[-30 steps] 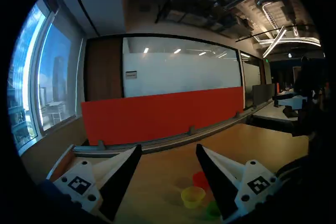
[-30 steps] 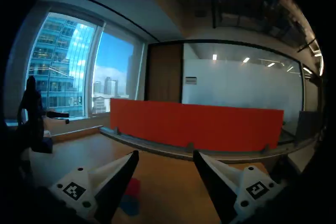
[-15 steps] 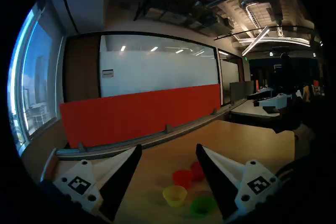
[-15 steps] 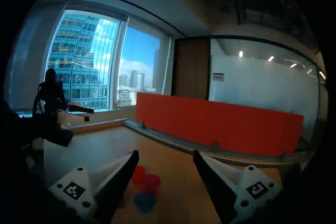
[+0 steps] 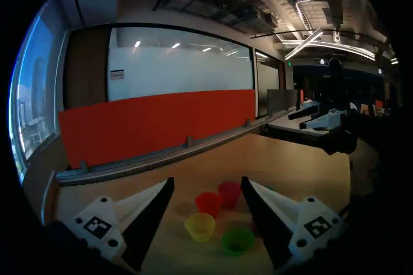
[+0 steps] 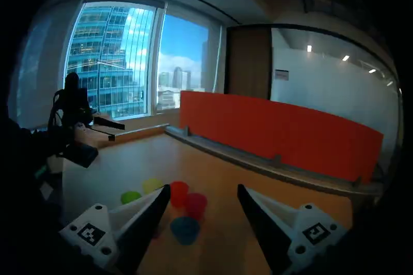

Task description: Pour water

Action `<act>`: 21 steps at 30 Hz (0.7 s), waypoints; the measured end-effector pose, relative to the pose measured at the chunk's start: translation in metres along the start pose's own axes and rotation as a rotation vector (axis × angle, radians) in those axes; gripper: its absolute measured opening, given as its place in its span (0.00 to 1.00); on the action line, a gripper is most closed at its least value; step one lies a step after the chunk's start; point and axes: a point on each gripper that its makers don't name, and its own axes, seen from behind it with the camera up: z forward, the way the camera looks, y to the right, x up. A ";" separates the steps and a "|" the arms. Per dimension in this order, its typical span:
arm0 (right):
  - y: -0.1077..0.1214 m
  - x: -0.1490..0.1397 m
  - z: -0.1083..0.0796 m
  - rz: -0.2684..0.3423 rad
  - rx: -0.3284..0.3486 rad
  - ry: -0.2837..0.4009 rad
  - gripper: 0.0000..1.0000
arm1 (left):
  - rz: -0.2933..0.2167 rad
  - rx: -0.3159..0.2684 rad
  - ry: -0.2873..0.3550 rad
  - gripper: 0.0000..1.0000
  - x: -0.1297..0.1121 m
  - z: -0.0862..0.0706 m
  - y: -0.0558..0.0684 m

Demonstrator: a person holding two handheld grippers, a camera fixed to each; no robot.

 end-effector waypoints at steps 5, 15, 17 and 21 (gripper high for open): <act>-0.005 -0.011 0.002 -0.029 0.017 -0.035 1.00 | -0.001 -0.026 -0.028 0.96 -0.012 0.003 0.002; -0.010 -0.038 0.013 -0.050 0.040 -0.091 1.00 | -0.001 -0.054 -0.104 0.96 -0.054 0.007 0.007; -0.010 -0.045 0.016 -0.047 0.042 -0.103 1.00 | 0.002 -0.061 -0.122 0.96 -0.063 0.008 0.009; -0.011 -0.056 0.022 -0.039 0.051 -0.125 1.00 | 0.008 -0.074 -0.155 0.96 -0.079 0.010 0.012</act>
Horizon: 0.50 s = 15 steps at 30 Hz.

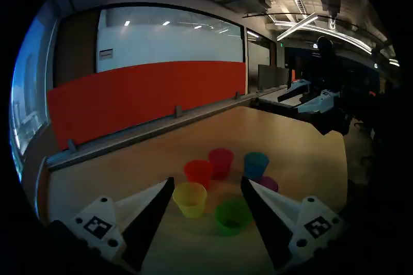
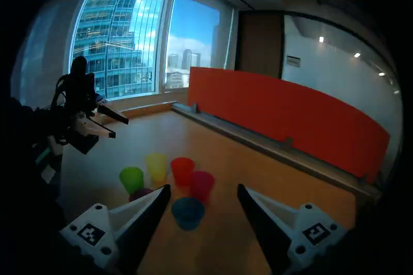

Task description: Pour water

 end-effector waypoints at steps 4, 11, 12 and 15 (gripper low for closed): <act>-0.002 -0.010 0.008 0.004 0.011 -0.020 1.00 | 0.002 -0.015 -0.030 0.96 -0.014 0.004 0.003; -0.004 -0.030 0.023 -0.009 0.026 -0.058 1.00 | 0.006 -0.037 -0.080 0.96 -0.040 0.014 0.007; -0.005 -0.033 0.026 -0.010 0.028 -0.064 1.00 | 0.007 -0.040 -0.086 0.96 -0.044 0.015 0.008; -0.007 -0.043 0.032 -0.014 0.037 -0.083 1.00 | 0.005 -0.051 -0.106 0.96 -0.053 0.018 0.010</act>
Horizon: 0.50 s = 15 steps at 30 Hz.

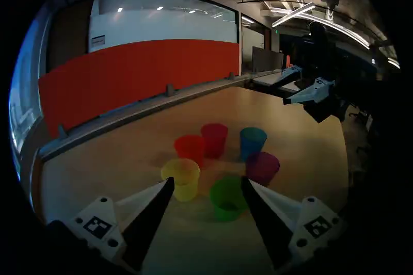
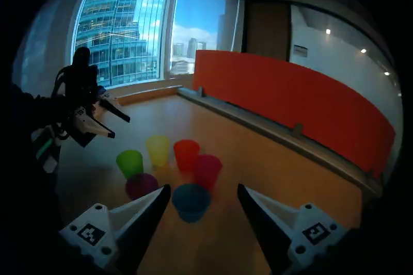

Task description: Pour water

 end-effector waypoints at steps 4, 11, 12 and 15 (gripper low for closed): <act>-0.002 -0.011 0.009 -0.002 0.008 -0.018 1.00 | -0.001 -0.022 -0.024 0.96 -0.012 0.004 0.006; -0.005 -0.026 0.020 0.004 0.020 -0.042 1.00 | 0.013 -0.048 -0.071 0.96 -0.036 0.011 0.016; -0.005 -0.029 0.022 0.003 0.020 -0.046 1.00 | 0.017 -0.050 -0.077 0.96 -0.039 0.012 0.018; -0.007 -0.036 0.026 0.003 0.025 -0.058 1.00 | 0.025 -0.059 -0.089 0.96 -0.045 0.014 0.021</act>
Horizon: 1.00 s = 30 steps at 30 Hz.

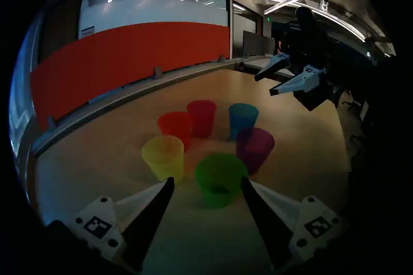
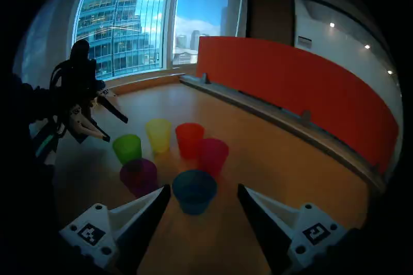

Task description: Pour water

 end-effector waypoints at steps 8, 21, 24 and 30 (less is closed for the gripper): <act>-0.005 -0.014 0.011 -0.003 0.011 -0.027 1.00 | -0.007 -0.035 -0.026 0.96 -0.015 0.009 0.011; -0.012 -0.028 0.029 -0.010 0.031 -0.061 1.00 | 0.009 -0.060 -0.063 0.96 -0.028 0.030 0.018; -0.014 -0.031 0.033 -0.009 0.036 -0.068 1.00 | 0.008 -0.064 -0.065 0.96 -0.028 0.035 0.017; -0.017 -0.035 0.041 -0.013 0.047 -0.080 1.00 | 0.006 -0.078 -0.059 0.96 -0.024 0.045 0.020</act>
